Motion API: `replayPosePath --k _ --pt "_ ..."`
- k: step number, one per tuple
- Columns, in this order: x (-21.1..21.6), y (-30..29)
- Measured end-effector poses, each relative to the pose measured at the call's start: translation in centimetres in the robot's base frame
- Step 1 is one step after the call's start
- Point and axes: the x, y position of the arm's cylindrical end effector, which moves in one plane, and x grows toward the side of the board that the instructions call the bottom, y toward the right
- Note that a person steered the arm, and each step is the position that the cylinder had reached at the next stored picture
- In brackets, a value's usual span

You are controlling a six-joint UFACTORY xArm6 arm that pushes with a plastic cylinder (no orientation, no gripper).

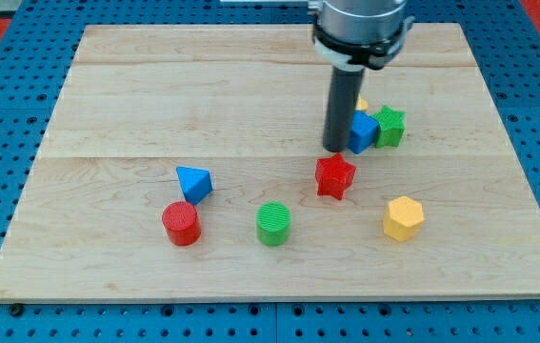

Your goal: Push the red star into the hexagon

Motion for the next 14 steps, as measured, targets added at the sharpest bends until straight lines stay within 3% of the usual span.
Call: replayPosePath --k 1,3,4,5,6,8,14 --pt "0.8 -3.9" --pt "8.4 3.4" --pt "8.8 2.1" --pt "5.3 -1.7" --pt "2.7 2.7" --pt "6.5 5.0" --pt "7.9 6.7"
